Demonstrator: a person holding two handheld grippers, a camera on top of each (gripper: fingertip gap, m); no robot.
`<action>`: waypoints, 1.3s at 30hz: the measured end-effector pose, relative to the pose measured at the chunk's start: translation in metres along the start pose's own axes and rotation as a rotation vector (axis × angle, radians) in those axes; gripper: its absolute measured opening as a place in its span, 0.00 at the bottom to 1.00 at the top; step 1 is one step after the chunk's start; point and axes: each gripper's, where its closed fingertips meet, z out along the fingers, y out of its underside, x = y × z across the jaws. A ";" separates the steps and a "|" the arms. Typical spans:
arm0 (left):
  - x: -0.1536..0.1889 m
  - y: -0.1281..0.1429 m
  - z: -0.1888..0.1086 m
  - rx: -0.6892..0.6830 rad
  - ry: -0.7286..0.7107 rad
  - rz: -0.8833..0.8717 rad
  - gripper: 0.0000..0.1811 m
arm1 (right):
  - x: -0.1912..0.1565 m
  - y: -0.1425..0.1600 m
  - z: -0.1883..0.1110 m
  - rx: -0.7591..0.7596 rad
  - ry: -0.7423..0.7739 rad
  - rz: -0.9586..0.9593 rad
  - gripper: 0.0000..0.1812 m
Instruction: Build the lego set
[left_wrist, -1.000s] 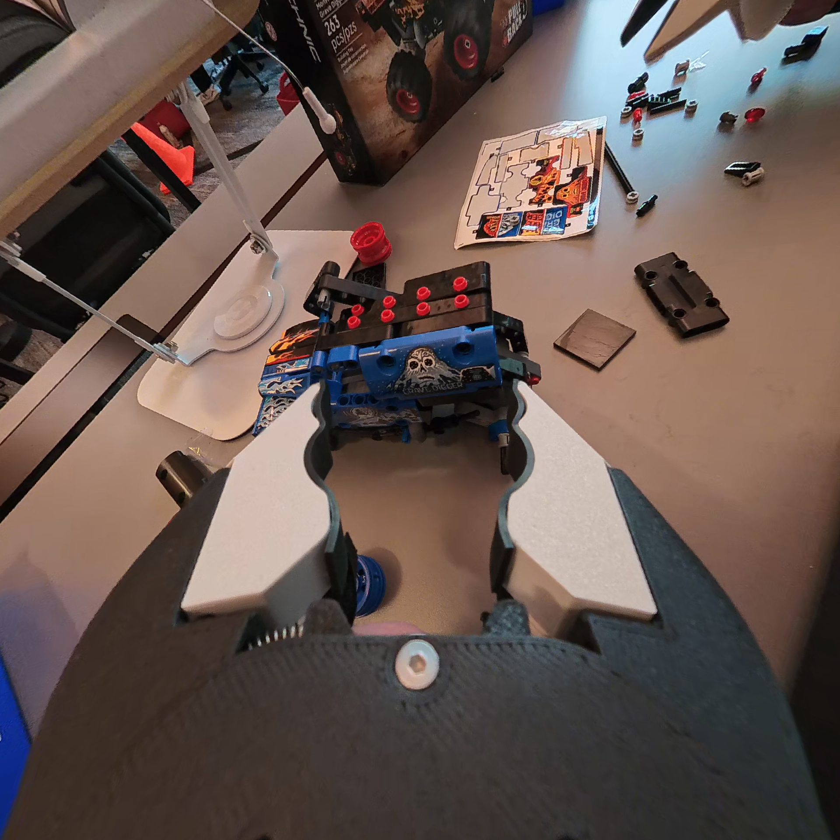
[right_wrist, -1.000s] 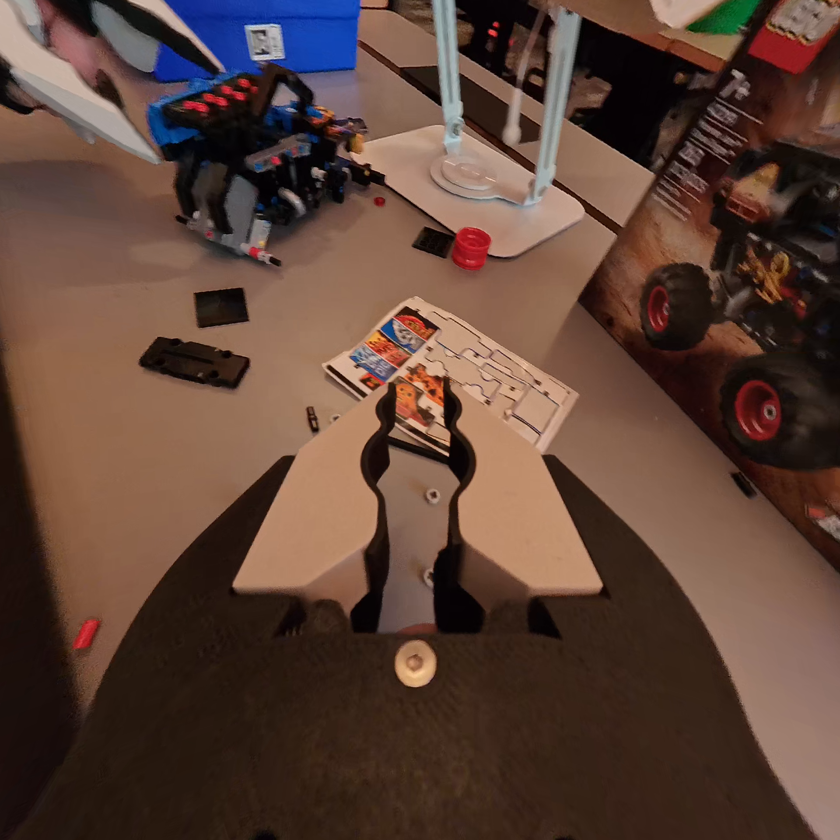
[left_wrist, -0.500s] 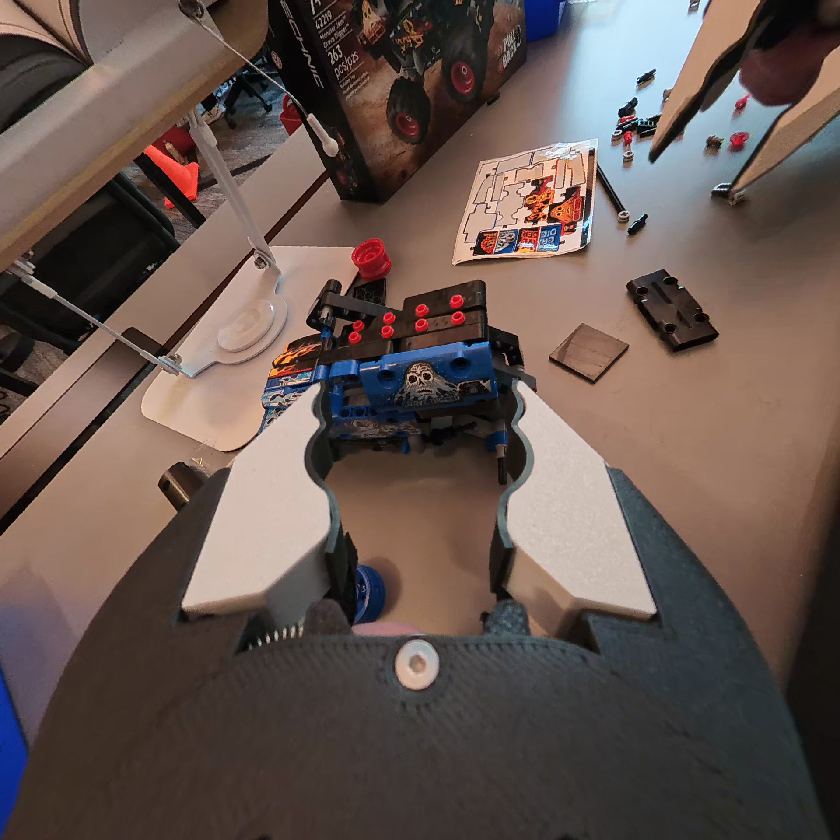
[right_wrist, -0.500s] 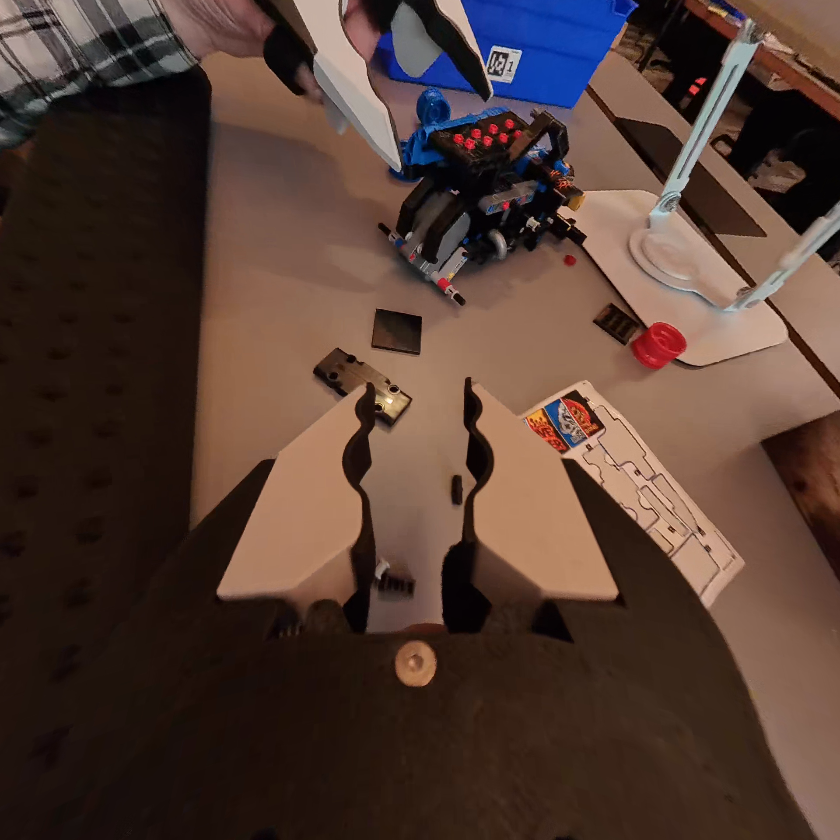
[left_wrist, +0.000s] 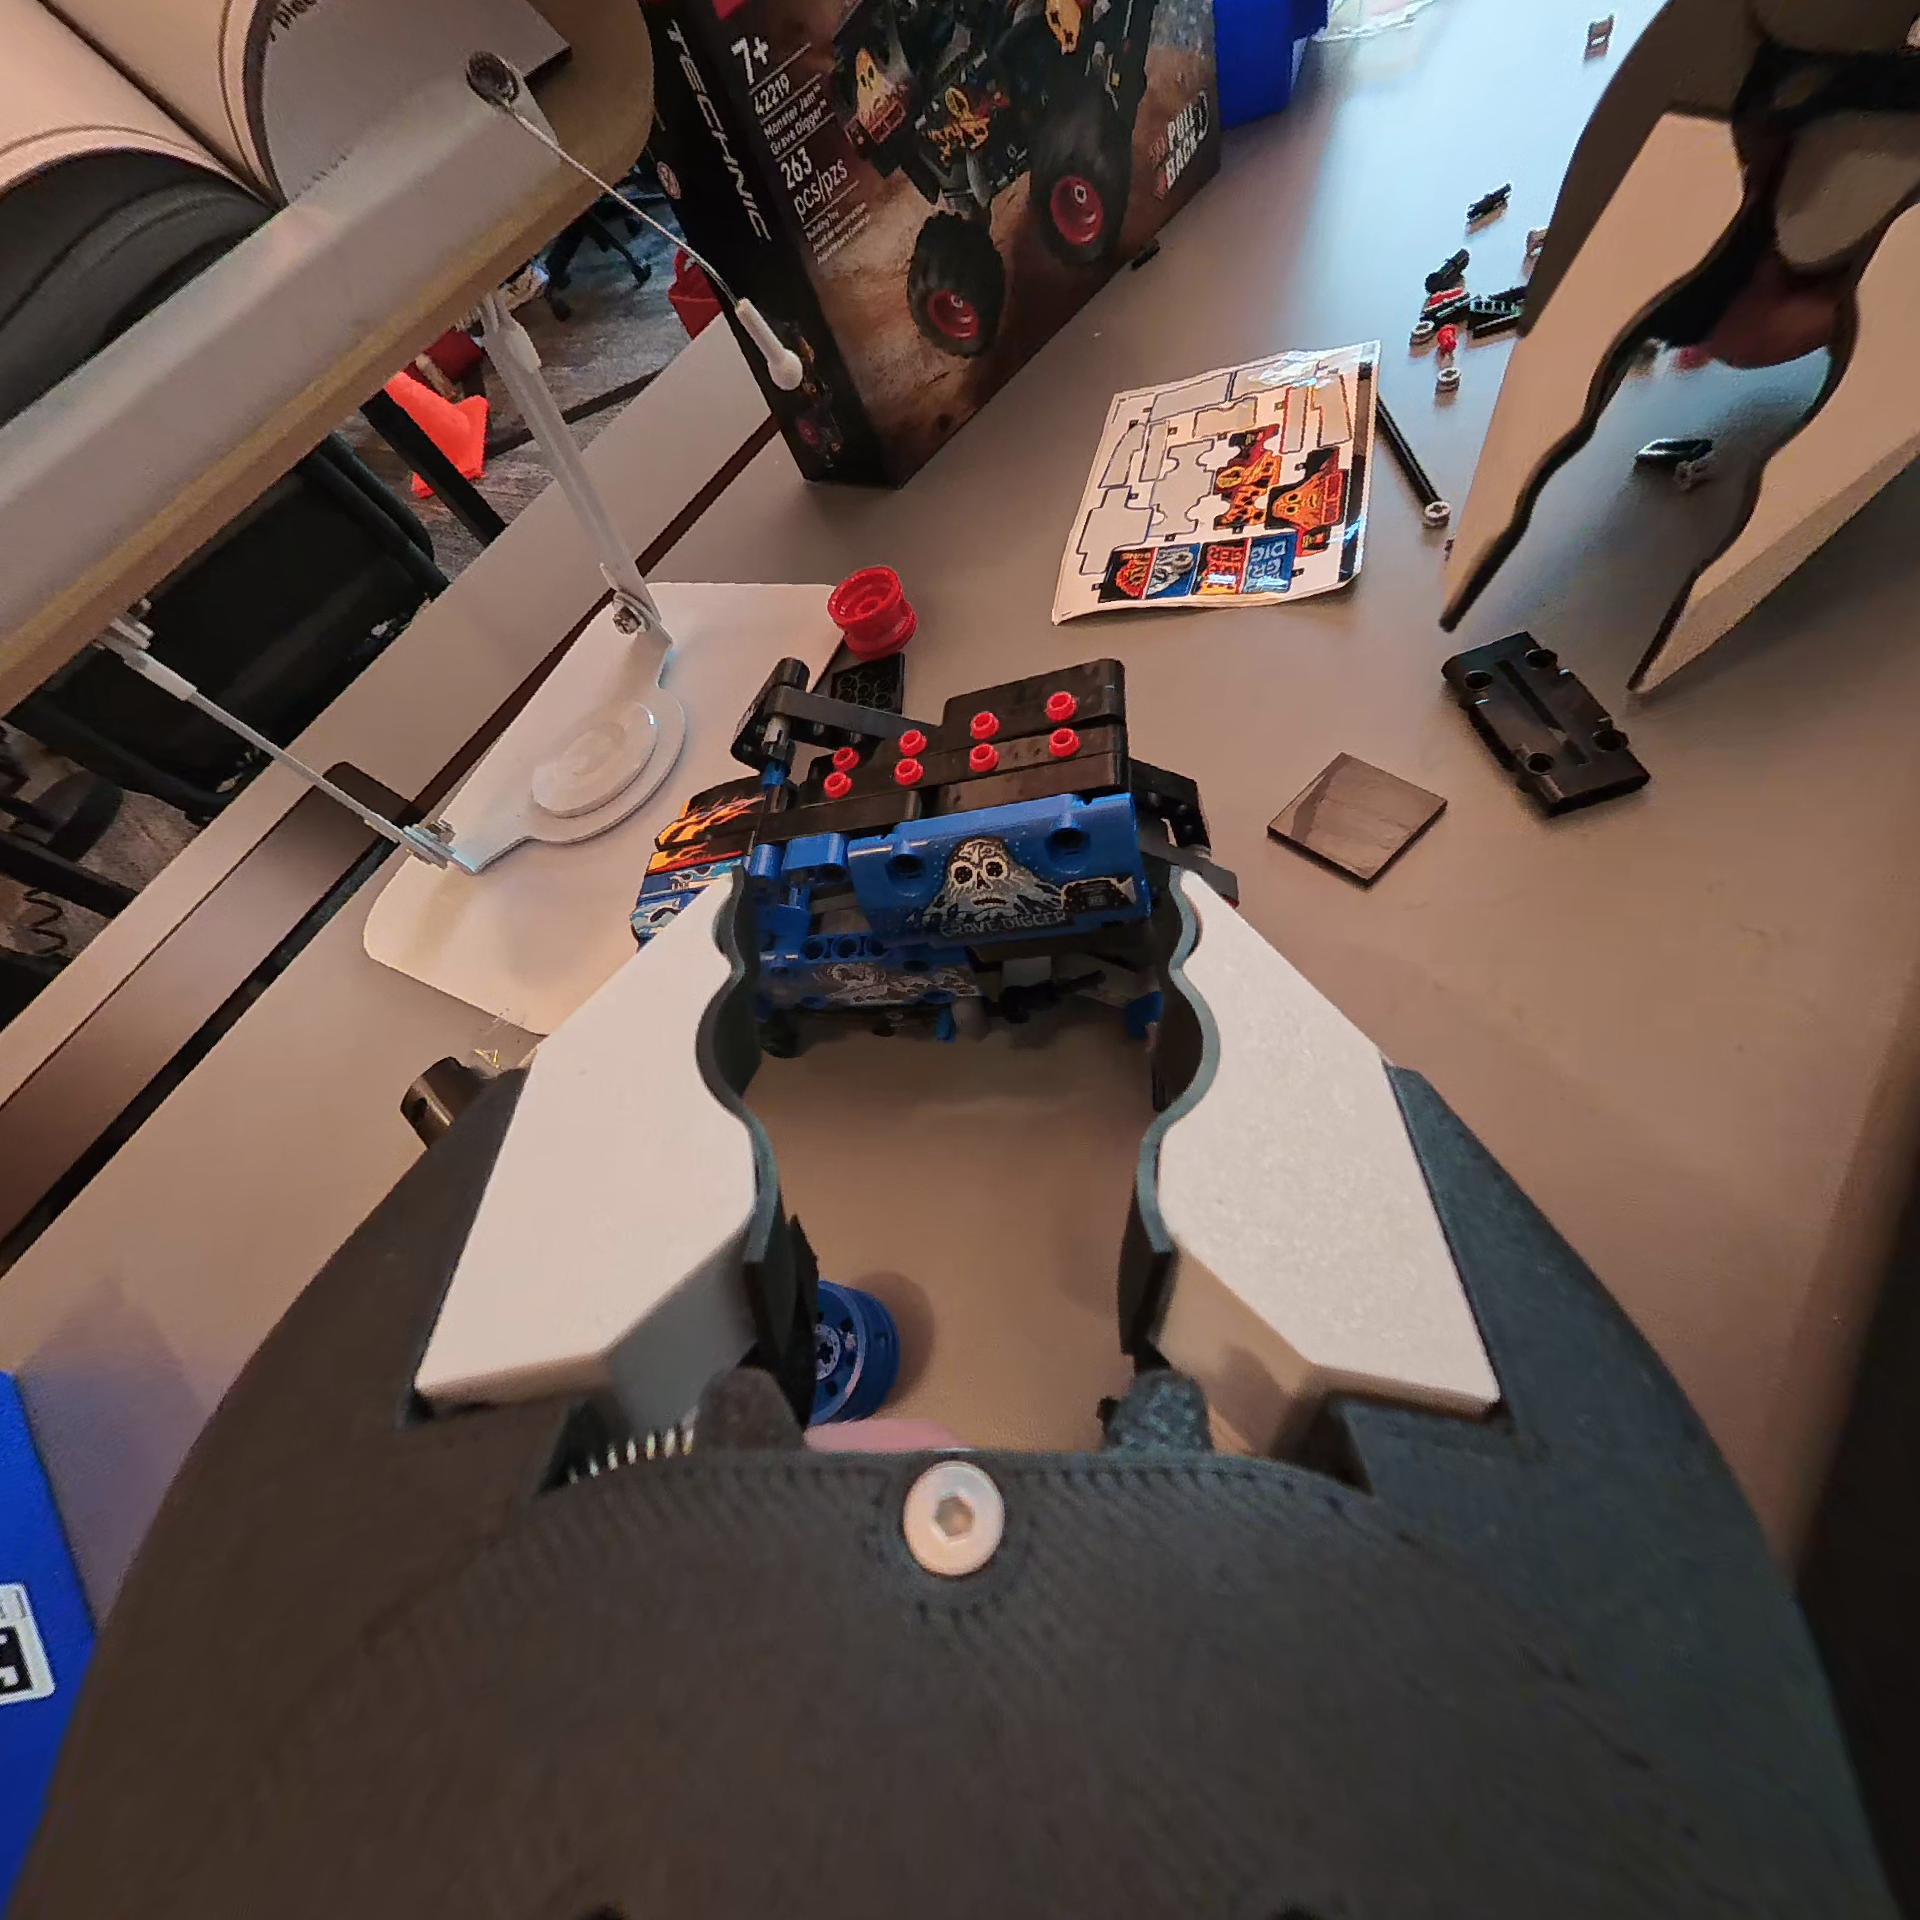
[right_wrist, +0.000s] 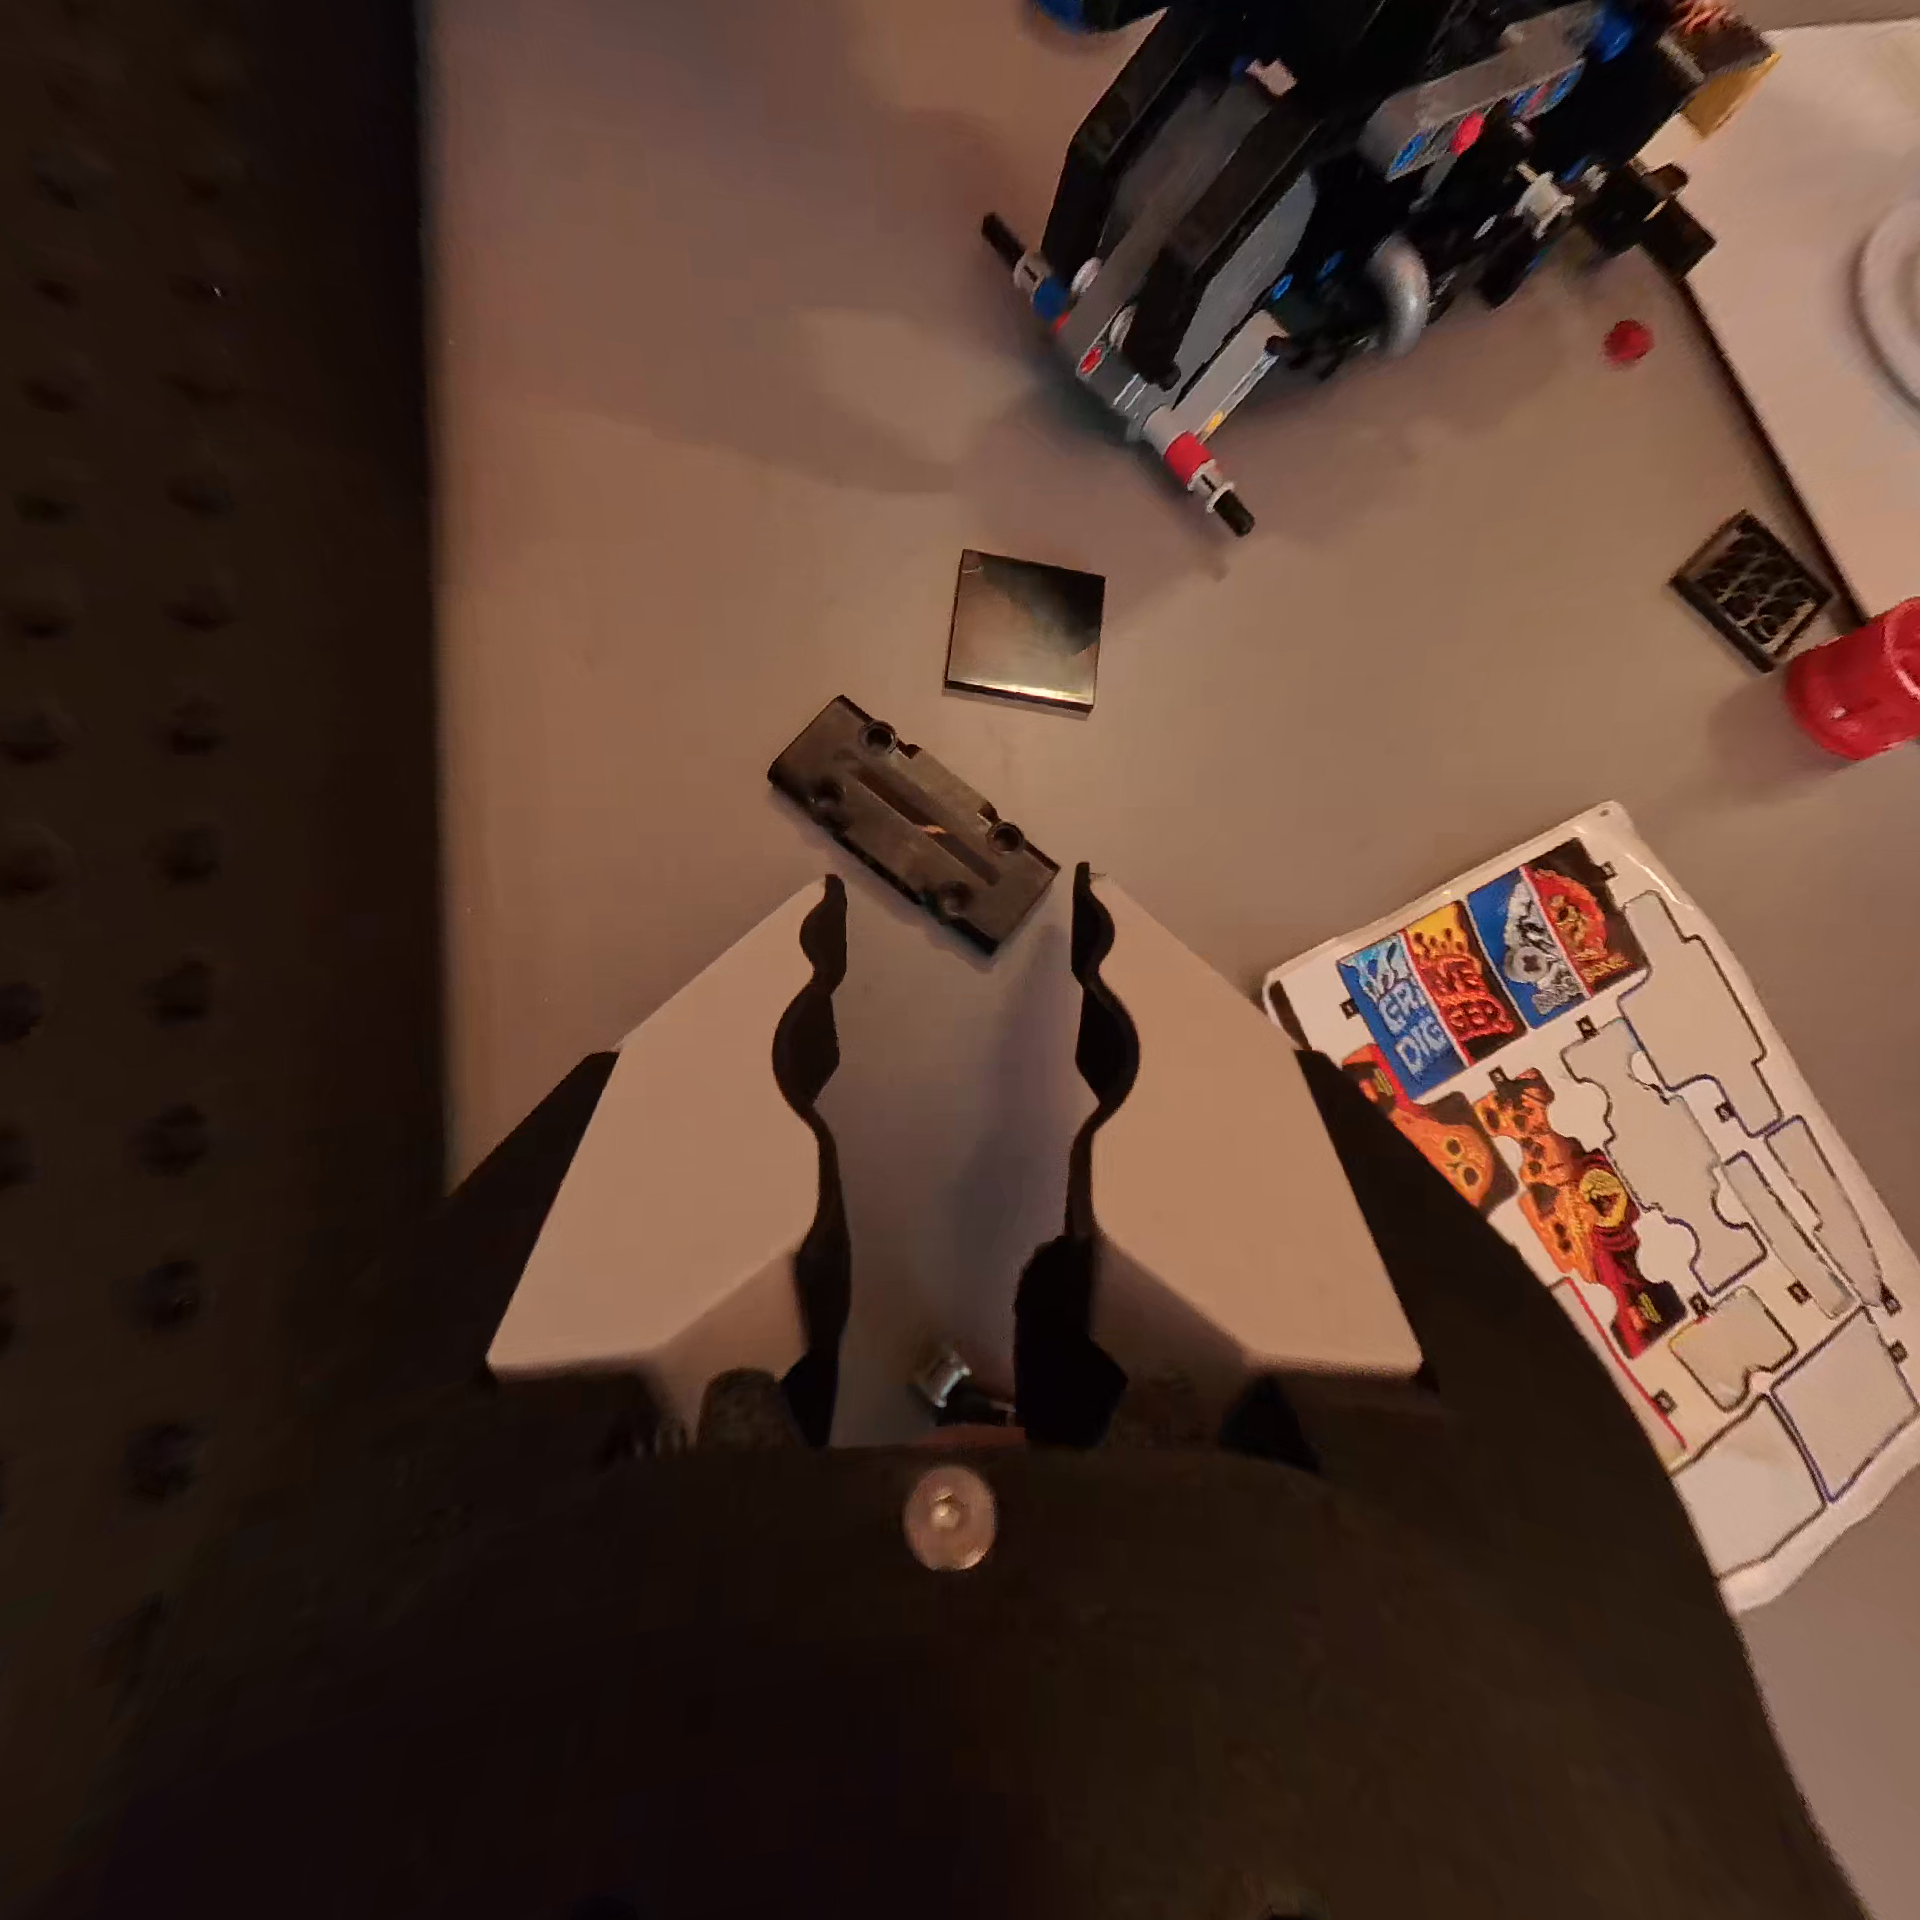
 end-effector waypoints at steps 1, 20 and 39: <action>0.000 0.000 0.000 -0.002 -0.001 0.002 0.42 | -0.001 0.001 0.002 -0.008 -0.007 -0.004 0.22; 0.004 -0.009 -0.005 0.042 0.011 0.014 0.42 | 0.002 -0.002 0.004 0.024 -0.018 0.048 0.16; 0.142 -0.009 0.035 -0.049 0.392 0.373 0.37 | 0.002 -0.009 -0.002 0.113 -0.048 0.101 0.16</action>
